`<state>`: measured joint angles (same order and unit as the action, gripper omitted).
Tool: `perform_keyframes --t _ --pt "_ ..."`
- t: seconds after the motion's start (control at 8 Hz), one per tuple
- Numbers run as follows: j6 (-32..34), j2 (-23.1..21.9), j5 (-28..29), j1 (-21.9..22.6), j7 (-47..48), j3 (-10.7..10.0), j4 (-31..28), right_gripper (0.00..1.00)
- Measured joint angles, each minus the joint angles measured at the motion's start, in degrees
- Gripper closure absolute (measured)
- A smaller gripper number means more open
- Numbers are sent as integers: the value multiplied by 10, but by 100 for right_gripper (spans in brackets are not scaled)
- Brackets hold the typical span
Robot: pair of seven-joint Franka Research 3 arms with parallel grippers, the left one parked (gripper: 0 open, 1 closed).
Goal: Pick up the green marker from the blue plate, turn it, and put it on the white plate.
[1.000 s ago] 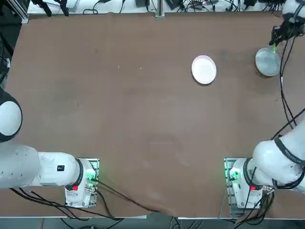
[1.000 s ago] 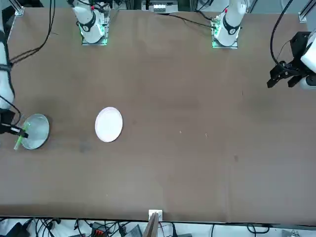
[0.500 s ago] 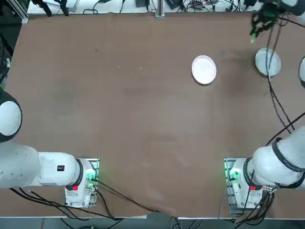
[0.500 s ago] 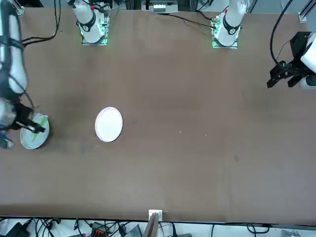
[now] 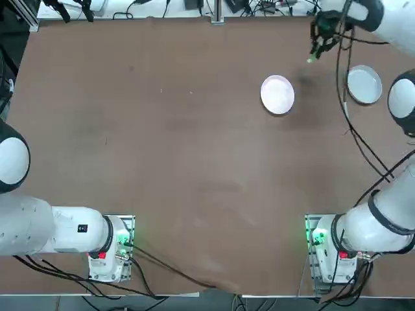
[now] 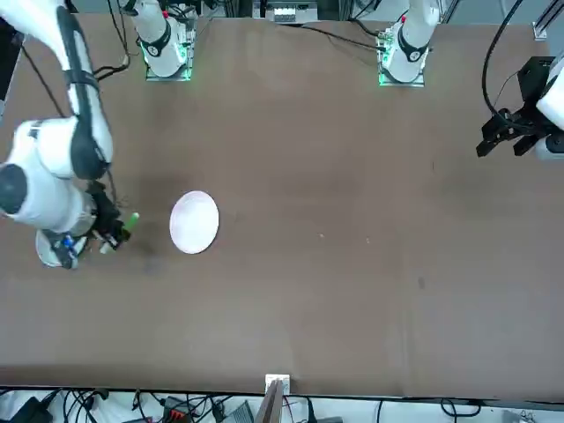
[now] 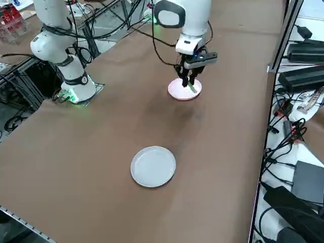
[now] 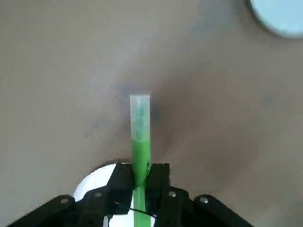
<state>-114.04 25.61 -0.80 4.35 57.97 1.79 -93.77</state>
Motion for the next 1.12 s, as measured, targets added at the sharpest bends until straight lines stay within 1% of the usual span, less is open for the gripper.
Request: perform_keyframes --t 0.25,0.38,0.75,1.12 --pt "-18 21 0 47 131 0 0 82" --pt "-27 28 0 63 184 -1 0 82" --pt "-36 47 0 91 325 -1 0 82" --pt "-38 87 0 121 426 -1 -2 82"
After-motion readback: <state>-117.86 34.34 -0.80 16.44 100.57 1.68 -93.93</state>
